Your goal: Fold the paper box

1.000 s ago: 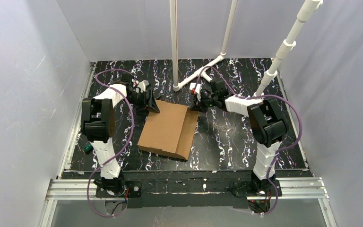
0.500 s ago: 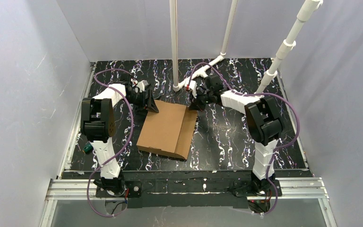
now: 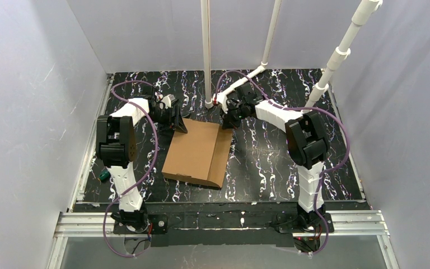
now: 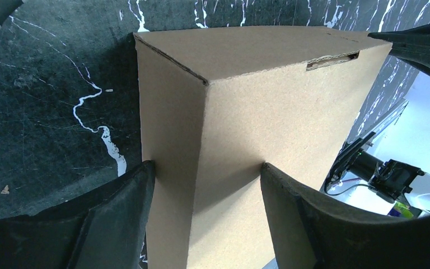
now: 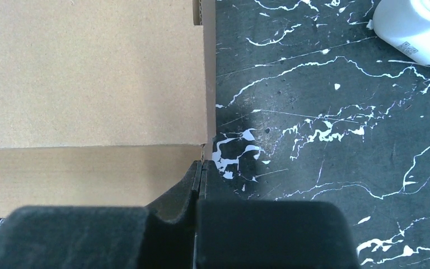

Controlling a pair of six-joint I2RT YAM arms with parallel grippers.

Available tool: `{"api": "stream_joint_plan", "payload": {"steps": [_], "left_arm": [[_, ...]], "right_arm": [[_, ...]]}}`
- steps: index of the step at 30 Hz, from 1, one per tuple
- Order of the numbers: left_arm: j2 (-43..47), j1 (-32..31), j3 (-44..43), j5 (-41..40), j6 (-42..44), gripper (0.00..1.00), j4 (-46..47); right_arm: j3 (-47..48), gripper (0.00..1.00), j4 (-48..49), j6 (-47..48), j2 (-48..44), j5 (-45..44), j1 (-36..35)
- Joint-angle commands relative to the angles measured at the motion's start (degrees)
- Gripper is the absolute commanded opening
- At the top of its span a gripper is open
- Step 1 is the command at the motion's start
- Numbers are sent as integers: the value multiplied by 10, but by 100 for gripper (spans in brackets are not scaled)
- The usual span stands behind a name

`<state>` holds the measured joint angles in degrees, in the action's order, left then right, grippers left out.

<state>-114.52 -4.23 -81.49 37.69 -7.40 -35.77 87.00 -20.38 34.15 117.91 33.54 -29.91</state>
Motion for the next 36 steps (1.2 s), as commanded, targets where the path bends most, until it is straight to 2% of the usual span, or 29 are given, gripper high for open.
{"api": "stream_joint_plan", "payload": {"steps": [1,7,21,29,36], "left_arm": [[-20,-22,-10,5,6,66,1],[-25,-25,-20,3,6,66,-3],[-38,-23,-49,-20,4,66,-23],[-44,-19,-48,-21,-1,66,-23],[-39,-19,-44,-22,0,66,-23]], "right_arm": [[21,1,-40,23,18,30,-47],[50,1,-77,27,29,31,-54],[43,1,-72,-37,29,22,-31],[-88,1,57,-42,-34,47,-17],[-135,1,124,-54,-53,46,-16]]}}
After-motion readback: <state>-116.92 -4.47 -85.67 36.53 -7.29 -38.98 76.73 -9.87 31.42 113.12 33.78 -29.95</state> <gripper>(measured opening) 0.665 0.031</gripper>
